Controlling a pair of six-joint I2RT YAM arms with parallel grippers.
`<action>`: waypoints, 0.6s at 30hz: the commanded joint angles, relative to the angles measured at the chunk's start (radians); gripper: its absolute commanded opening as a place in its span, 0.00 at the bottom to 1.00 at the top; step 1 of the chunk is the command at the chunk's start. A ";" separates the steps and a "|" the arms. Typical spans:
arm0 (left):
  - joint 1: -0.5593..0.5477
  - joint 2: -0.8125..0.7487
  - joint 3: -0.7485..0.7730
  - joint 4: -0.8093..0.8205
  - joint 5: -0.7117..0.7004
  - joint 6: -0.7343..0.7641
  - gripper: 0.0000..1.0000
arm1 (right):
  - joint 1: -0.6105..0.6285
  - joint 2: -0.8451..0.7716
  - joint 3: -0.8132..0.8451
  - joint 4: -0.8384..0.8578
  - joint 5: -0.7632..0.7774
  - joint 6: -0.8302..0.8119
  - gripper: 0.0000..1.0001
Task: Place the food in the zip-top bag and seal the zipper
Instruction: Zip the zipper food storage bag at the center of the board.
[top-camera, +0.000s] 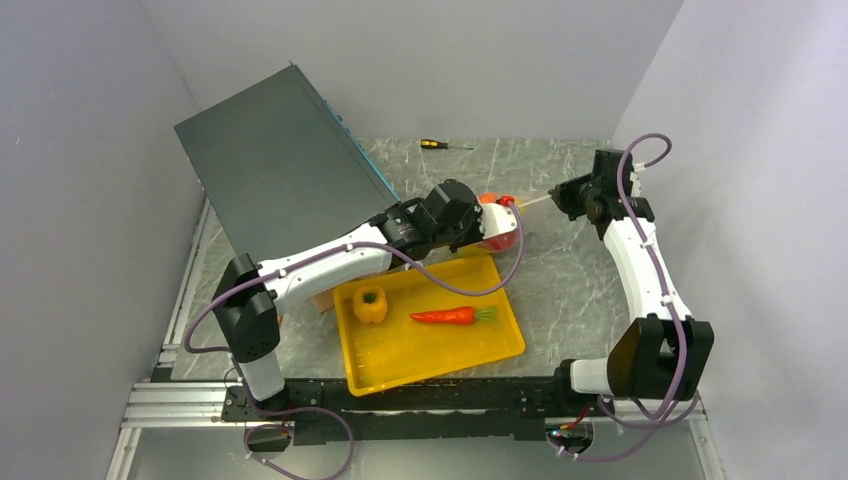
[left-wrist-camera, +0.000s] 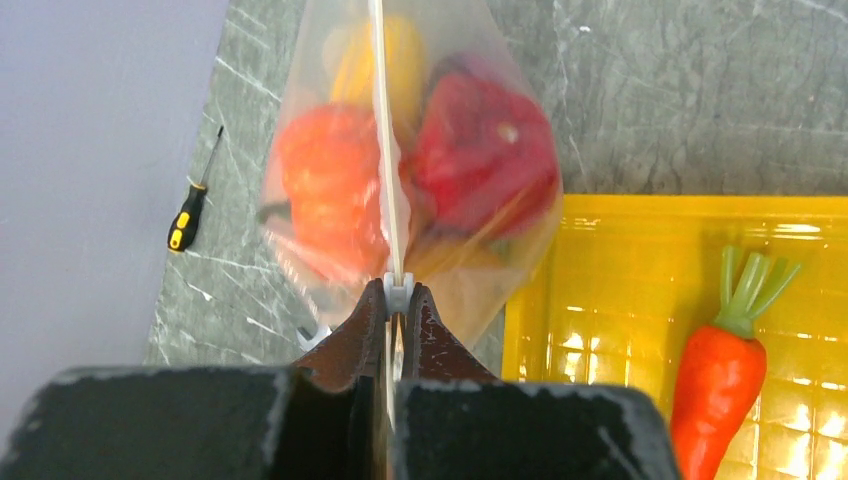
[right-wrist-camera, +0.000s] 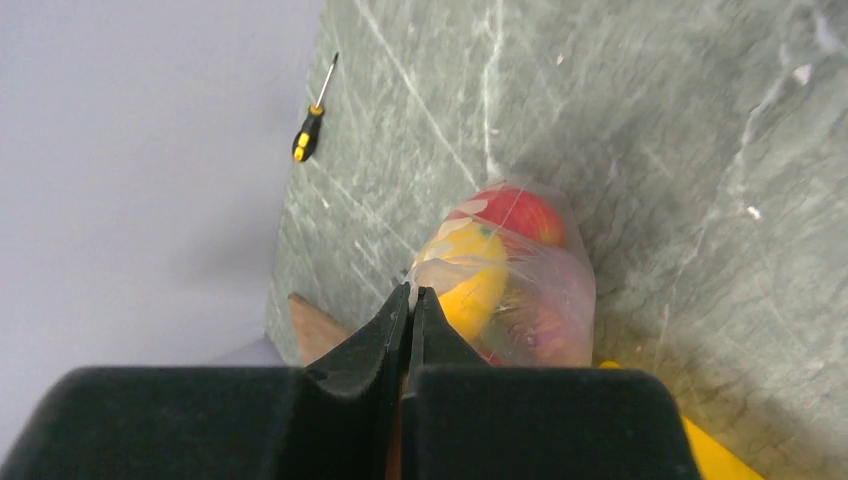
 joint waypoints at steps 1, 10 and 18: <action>0.013 -0.076 -0.025 -0.162 -0.065 0.002 0.00 | -0.079 0.042 0.085 0.104 0.241 -0.046 0.00; 0.015 -0.088 -0.041 -0.169 -0.067 -0.010 0.05 | -0.070 0.076 0.140 0.127 0.278 -0.113 0.00; 0.015 -0.088 0.080 -0.221 -0.038 -0.064 0.66 | 0.012 0.128 0.191 0.257 0.237 -0.150 0.00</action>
